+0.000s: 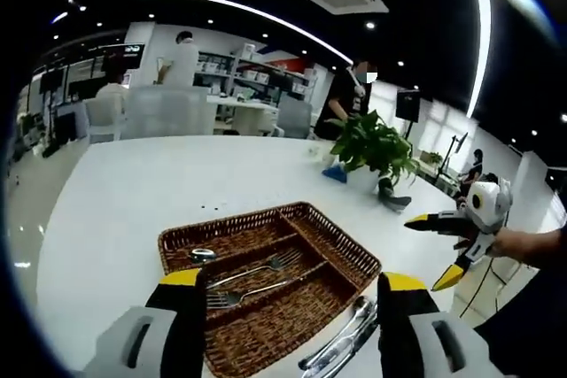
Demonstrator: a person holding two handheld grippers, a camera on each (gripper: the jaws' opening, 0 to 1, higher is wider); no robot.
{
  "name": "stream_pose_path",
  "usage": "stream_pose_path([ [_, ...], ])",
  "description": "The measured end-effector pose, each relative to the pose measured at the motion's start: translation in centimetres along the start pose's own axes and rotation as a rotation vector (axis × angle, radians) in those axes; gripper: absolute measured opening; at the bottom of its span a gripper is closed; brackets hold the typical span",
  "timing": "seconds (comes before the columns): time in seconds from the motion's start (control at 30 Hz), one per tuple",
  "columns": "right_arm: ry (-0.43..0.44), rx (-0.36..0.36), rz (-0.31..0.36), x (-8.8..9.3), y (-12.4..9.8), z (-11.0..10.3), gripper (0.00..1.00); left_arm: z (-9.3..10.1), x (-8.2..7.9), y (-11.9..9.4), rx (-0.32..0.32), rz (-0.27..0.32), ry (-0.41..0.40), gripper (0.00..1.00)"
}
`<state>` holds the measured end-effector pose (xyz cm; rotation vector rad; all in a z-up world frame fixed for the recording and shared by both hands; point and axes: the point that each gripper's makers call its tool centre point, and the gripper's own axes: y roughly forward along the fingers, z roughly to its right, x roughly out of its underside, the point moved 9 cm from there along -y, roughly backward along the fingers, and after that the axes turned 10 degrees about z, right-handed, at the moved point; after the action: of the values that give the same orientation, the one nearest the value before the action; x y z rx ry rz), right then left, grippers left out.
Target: Arrange the knives, forks, and spoons in their matching storage slots by inserting each utensil handle-first until every utensil is classified and aligned in the correct compartment
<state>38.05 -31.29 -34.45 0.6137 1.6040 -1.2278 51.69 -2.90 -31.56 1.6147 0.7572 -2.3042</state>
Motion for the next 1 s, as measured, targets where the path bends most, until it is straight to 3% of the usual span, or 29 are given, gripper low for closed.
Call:
stream_pose_path([
  [0.33,-0.018,0.003,0.016,0.0,-1.0,-1.1,0.99,2.1,0.9,-3.8,-0.008,0.077,0.036,0.97],
  [0.63,-0.006,0.013,0.02,0.7,-2.1,-1.2,0.99,4.1,1.8,-4.7,-0.005,0.121,0.052,1.0],
  [1.0,-0.005,0.025,0.049,0.5,-2.5,-0.7,0.96,4.6,2.1,-5.1,-0.015,0.095,0.081,1.0],
])
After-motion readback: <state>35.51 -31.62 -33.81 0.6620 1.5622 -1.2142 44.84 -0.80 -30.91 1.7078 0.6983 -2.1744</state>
